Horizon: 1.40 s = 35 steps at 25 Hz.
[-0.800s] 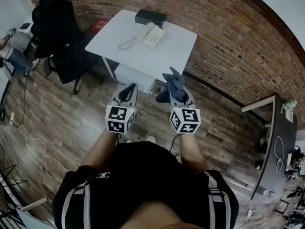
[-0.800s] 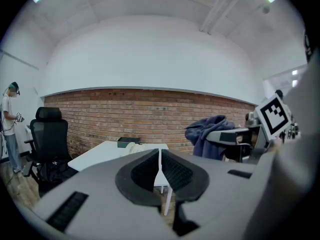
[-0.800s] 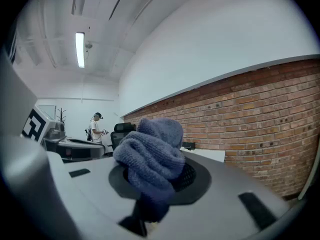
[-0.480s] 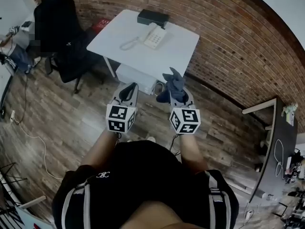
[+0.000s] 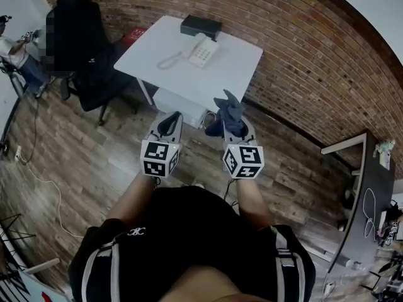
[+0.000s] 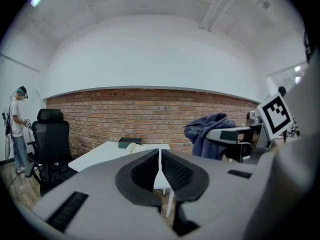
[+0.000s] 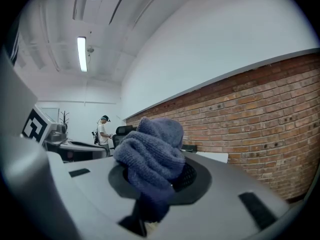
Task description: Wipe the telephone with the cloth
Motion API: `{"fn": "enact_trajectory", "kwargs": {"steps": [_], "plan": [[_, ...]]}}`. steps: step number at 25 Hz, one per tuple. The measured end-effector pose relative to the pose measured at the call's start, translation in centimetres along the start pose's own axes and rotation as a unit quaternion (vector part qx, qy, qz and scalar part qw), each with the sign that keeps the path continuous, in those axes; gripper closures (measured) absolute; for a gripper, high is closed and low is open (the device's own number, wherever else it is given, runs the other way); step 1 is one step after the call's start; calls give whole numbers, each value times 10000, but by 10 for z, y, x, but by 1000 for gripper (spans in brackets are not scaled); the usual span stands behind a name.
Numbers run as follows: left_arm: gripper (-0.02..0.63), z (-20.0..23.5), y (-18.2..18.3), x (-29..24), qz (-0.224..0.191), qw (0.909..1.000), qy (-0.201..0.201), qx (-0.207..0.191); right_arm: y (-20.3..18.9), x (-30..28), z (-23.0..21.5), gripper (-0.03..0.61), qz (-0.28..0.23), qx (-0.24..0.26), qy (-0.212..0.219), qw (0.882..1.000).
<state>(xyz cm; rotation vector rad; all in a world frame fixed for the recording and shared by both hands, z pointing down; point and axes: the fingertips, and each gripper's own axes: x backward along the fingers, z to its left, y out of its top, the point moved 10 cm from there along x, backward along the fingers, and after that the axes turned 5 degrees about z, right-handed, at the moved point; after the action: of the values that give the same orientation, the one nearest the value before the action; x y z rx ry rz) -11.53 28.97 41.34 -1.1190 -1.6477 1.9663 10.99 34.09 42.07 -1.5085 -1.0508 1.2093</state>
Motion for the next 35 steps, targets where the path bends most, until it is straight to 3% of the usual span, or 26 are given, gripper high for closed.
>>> {"fn": "enact_trajectory", "kwargs": {"steps": [8,20,26,35], "plan": [[598,-18,-6,-12,55,9998,157,65,-8,-2,-21,511,-15,-97,112,9999],[598,-18,-10,-35,65,9997,212,89,-20,-21,-32,509,358,-4,532,9979],[598,1,-5,-62,35,9998,144,149,-5,-42,-39,509,173,0,451,9988],[598,37,5,-117,86,9997,73,230,-3,-104,-57,509,377,47,391,9985]]}}
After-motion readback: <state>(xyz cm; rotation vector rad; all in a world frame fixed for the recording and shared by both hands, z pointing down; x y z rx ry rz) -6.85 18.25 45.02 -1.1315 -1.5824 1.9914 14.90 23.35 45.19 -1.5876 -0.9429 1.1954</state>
